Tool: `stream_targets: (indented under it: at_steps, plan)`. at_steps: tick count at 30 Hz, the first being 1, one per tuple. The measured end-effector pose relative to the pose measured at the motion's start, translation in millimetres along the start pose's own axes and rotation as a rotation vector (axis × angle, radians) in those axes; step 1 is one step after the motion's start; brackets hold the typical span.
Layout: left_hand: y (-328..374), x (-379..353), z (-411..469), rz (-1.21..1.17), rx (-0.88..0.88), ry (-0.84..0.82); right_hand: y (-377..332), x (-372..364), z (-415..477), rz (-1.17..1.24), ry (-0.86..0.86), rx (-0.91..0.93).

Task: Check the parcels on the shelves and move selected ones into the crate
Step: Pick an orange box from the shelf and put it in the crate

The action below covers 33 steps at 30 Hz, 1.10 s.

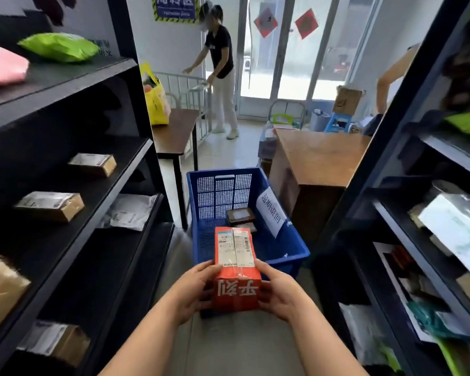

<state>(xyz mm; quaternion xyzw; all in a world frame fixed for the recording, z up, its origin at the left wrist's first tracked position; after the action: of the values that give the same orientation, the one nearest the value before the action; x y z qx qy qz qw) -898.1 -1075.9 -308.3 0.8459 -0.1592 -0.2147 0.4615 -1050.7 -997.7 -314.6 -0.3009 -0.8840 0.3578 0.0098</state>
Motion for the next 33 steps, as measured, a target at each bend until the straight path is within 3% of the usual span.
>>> stream_targets:
  at_steps: [14, 25, 33]
  plan:
    - [80, -4, 204, -0.054, 0.037, 0.085, -144, 5, 188, -0.035, -0.002, -0.099]
    - [131, 36, 391, 0.05, 0.184, -0.097, -210, -28, 337, 0.15, 0.131, -0.188]
    - [122, 35, 504, 0.091, 0.291, -0.139, -227, -17, 427, 0.31, 0.208, -0.221]
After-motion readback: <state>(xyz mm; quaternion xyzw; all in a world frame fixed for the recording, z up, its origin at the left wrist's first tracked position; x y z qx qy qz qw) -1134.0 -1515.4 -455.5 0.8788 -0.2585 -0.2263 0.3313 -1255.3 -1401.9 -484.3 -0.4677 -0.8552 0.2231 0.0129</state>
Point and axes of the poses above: each hand's wrist, its own z-axis towards the middle knuckle, its own x-axis out of the back of the hand, y = z × x, the point moved 9 cm from there along z, towards the middle knuckle, and after that the axes turned 6 degrees about -x, right-handed, at the moved point
